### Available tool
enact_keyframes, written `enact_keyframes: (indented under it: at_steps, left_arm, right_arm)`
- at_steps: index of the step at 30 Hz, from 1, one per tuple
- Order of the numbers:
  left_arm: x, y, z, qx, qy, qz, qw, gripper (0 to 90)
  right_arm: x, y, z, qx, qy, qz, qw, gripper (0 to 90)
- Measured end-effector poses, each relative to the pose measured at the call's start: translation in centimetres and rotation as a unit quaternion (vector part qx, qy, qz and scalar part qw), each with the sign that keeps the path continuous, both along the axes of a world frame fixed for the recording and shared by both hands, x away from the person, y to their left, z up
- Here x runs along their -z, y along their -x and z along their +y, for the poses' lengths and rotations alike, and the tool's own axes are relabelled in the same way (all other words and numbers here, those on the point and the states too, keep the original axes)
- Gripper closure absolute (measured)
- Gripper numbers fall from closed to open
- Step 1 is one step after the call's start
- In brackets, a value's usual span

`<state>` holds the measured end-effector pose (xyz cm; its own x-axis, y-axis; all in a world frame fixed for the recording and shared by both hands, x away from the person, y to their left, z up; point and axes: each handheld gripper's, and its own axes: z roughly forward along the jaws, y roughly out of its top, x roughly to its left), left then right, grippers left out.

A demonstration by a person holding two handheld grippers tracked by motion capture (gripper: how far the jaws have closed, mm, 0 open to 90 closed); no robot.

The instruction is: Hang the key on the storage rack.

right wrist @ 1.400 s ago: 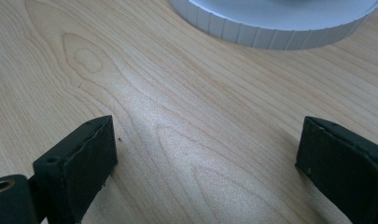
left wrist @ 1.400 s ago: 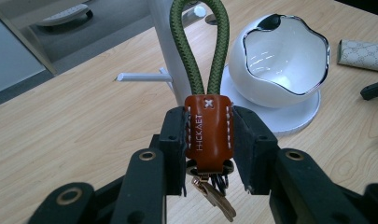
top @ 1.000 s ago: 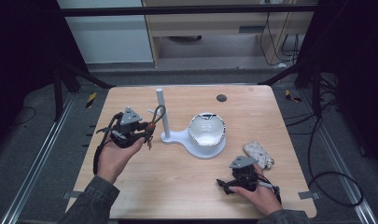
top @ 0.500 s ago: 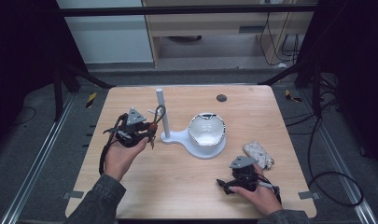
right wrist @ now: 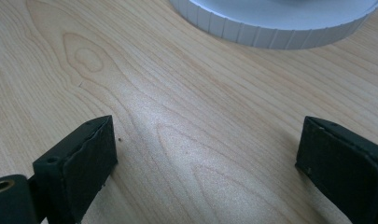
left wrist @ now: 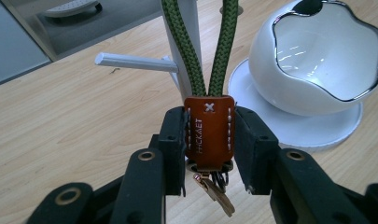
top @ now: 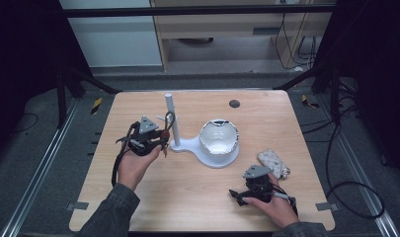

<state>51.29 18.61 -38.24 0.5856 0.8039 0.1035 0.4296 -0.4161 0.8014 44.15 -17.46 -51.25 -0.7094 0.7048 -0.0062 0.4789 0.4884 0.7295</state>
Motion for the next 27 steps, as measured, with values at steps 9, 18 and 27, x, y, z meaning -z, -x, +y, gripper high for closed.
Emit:
enact_keyframes:
  at_steps: [9, 18, 27]
  left_arm:
    - [1.2, -0.7, -0.4, -0.010, 0.019, -0.012, 0.9997, 65.0]
    - [2.1, -1.2, -0.6, -0.017, 0.035, -0.022, 0.9990, 64.8]
    - [2.1, -1.3, -0.8, -0.018, 0.035, -0.024, 0.9989, 64.8]
  right_arm:
    - [0.0, 0.0, 0.0, 0.000, 0.000, 0.000, 1.0000, 5.0]
    - [0.0, 0.0, 0.0, 0.001, 0.000, 0.001, 1.0000, 5.0]
    - [0.0, 0.0, 0.0, 0.001, 0.000, 0.001, 1.0000, 5.0]
